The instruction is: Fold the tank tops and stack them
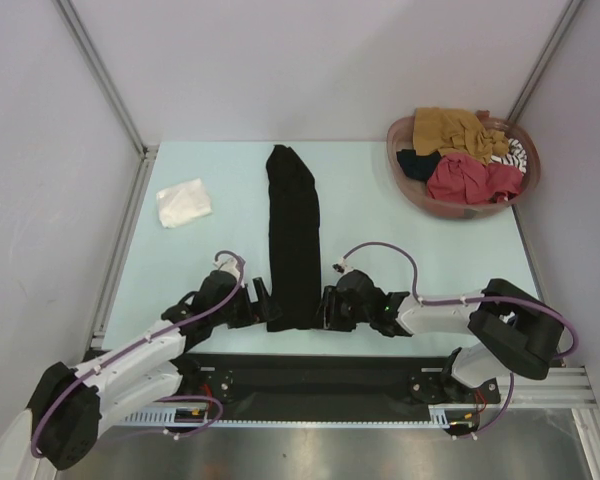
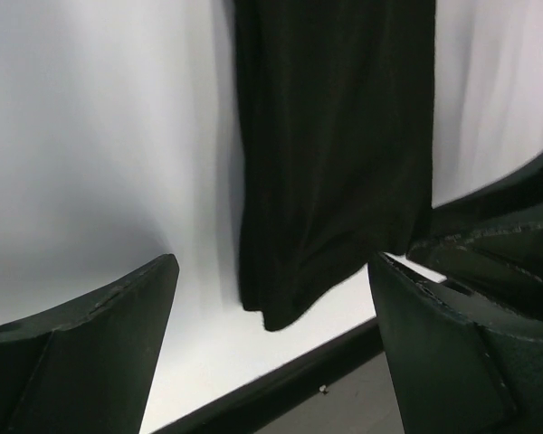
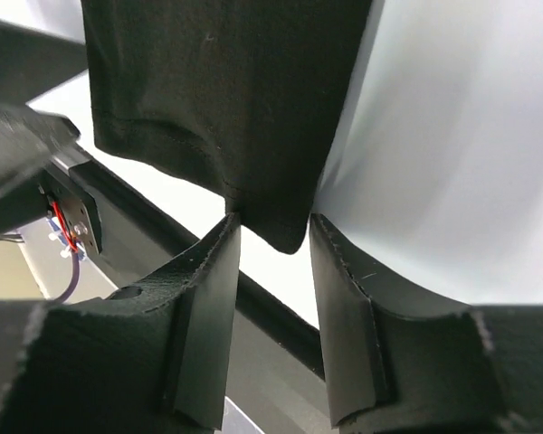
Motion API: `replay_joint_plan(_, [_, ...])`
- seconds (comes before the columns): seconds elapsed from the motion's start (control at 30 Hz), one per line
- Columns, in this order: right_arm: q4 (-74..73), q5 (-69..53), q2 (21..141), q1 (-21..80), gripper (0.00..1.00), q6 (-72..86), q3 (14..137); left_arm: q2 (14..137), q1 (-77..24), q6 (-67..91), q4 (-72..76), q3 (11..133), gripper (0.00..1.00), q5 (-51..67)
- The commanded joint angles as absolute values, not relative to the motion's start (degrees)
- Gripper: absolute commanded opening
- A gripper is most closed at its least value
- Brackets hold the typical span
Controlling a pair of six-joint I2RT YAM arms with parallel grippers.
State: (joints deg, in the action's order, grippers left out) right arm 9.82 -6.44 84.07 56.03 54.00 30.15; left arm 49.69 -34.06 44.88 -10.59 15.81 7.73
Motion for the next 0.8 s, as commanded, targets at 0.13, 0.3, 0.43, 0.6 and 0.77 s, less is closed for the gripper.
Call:
replay_joint_plan(0.13, [5.63, -4.48, 82.53, 54.58, 0.39, 52.56, 28.48, 49.57, -39.46, 52.38, -13.52, 12.92, 0.87, 3.71])
replay_joint_plan(0.3, [5.54, -4.39, 81.92, 53.79, 0.35, 52.21, 28.39, 47.64, -39.64, 55.46, -15.82, 11.07, 0.75, 0.62])
replay_joint_plan(0.43, [5.45, -4.83, 82.0, 53.0, 0.33, 51.95, 28.48, 47.9, -39.64, 55.9, -16.7, 10.72, 0.72, 0.88])
replay_joint_plan(0.6, [5.54, -5.1, 82.0, 52.47, 0.32, 51.77, 28.48, 50.27, -39.73, 55.64, -15.47, 9.93, 0.48, 3.07])
replay_joint_plan(0.77, [6.24, -5.36, 82.35, 52.3, 0.32, 51.94, 28.39, 51.41, -39.81, 55.64, -13.97, 9.05, 0.43, 4.13])
